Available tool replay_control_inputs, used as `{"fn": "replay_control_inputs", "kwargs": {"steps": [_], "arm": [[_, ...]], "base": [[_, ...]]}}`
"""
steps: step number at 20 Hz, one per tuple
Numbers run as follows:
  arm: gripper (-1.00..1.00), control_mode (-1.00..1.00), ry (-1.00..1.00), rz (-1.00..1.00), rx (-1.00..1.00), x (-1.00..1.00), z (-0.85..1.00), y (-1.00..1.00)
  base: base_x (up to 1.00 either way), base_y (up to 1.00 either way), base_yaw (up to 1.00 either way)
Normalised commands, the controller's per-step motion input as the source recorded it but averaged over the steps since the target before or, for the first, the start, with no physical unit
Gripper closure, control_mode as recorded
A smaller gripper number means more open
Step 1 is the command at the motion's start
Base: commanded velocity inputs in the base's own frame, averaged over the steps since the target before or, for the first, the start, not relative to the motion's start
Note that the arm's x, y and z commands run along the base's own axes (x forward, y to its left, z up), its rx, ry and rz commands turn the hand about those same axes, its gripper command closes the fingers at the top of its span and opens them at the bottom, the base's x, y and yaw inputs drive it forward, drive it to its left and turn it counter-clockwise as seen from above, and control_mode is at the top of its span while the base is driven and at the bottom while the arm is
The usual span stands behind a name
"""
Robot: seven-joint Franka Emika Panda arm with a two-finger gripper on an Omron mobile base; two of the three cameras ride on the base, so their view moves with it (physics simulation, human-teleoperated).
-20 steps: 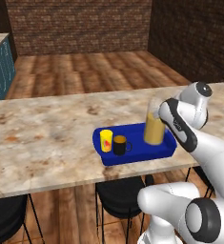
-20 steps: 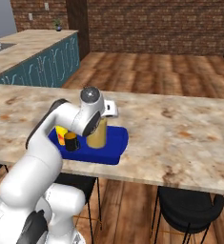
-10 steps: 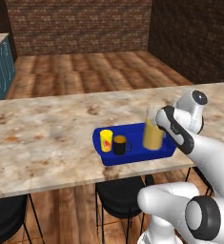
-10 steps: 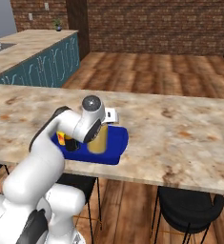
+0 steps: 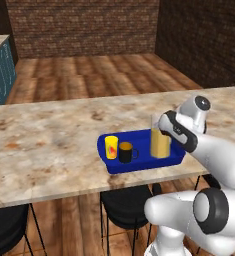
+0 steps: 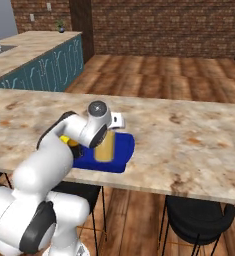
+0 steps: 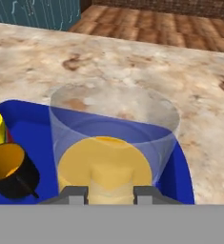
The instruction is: There is a tray on the dining counter. Grab the cup, mug, and pitcher and place them on the tray. The pitcher may be placed next to the tray if it cannot fit the tray.
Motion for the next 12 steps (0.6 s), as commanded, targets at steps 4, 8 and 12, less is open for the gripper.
{"fn": "replay_control_inputs", "kwargs": {"steps": [4,8,12], "arm": [[1.0,-1.0,0.0,0.0,0.0,0.33,0.0,0.0],[1.0,-1.0,-0.01,0.0,0.0,0.49,0.0,0.0],[1.0,-1.0,-0.04,0.0,0.0,0.44,0.0,0.0]], "base": [[0.0,0.0,0.0],[0.0,0.0,0.0],[0.0,0.0,0.0]]}}
